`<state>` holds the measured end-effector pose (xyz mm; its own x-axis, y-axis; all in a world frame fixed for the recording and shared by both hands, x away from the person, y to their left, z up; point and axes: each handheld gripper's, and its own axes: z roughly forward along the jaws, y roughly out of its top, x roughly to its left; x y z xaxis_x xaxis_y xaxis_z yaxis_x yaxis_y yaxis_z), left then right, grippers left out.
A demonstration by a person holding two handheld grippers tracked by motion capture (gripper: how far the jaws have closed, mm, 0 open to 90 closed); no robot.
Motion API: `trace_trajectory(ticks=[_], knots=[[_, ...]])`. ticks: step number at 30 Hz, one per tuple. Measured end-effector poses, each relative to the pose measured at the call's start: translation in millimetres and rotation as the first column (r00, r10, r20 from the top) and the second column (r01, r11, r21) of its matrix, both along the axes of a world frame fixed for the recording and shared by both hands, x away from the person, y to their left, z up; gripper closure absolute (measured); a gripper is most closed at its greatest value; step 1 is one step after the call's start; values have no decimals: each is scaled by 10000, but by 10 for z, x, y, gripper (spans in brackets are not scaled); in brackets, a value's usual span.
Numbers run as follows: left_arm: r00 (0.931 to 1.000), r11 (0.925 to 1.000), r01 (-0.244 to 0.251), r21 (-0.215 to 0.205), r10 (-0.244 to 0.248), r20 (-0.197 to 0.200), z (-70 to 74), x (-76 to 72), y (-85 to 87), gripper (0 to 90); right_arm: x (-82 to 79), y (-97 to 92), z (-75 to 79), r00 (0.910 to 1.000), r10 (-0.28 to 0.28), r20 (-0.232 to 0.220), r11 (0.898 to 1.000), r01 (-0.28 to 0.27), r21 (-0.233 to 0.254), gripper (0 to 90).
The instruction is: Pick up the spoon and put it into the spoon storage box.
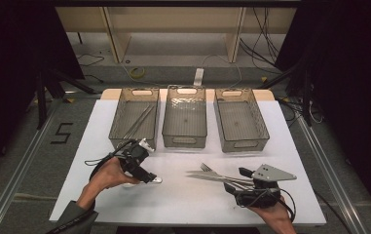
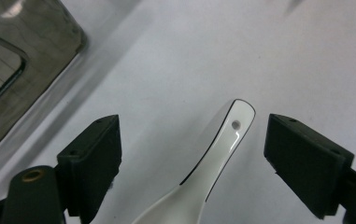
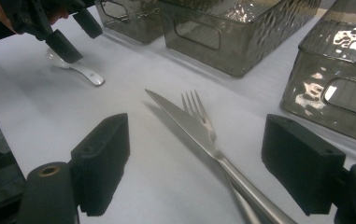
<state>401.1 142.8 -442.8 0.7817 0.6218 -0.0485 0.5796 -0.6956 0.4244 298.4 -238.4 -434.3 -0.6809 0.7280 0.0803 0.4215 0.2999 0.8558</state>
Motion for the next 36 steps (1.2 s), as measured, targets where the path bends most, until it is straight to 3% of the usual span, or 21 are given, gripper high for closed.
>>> trace_trajectory(ticks=[5,13,25,29,36], knots=[[9995,9993,209,323,-201,-243,-18,-31,2,222,0,5,1,10000,30,15,10000,-30,-26,246],[9957,9919,870,928,-835,-402,-80,-115,-34,323,-6,25,8,10000,69,59,9999,-69,-94,246],[9939,9880,1068,1119,-1029,-399,-151,-124,-69,517,-1,49,-1,9999,114,19,9998,-114,-172,246],[9932,9829,1130,1453,-1079,-427,-188,-110,-71,574,-5,50,0,9999,130,21,9997,-130,-185,246],[9904,9816,1332,1365,-1267,-553,-202,-112,-68,652,-6,57,-2,9999,159,-17,9996,-159,-251,247]])
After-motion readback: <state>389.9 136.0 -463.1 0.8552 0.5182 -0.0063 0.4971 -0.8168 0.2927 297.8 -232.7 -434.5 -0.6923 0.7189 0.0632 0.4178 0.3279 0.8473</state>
